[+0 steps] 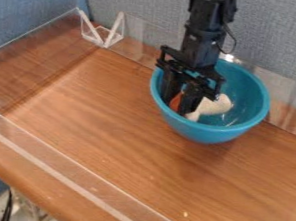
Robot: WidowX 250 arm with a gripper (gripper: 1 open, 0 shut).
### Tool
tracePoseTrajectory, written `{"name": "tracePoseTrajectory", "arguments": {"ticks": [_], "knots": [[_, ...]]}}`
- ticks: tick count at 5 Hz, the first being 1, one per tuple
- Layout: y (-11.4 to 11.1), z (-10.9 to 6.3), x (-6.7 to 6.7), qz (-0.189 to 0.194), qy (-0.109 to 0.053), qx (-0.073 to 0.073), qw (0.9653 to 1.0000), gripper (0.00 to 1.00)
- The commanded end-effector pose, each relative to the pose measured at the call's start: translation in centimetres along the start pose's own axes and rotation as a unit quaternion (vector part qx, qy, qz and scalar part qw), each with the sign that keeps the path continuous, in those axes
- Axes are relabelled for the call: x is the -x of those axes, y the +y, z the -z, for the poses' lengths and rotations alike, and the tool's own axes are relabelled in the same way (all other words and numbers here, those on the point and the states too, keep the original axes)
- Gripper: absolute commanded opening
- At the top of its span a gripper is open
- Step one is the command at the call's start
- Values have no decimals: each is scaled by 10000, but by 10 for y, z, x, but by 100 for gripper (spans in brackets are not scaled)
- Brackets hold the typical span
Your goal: Remove the mushroom from inside the blue bowl and put it on the table
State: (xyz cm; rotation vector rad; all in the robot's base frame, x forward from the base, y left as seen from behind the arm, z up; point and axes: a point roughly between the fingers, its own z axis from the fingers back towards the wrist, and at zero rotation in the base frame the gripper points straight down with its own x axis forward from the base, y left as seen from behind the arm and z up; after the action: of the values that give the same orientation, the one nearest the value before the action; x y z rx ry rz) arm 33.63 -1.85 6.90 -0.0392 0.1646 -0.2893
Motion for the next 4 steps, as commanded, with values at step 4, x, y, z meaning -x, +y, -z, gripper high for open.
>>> {"name": "tracePoseTrajectory", "arguments": {"ticks": [4], "knots": [[104,-73,110,-1638,-646,-162,9842,0]]}}
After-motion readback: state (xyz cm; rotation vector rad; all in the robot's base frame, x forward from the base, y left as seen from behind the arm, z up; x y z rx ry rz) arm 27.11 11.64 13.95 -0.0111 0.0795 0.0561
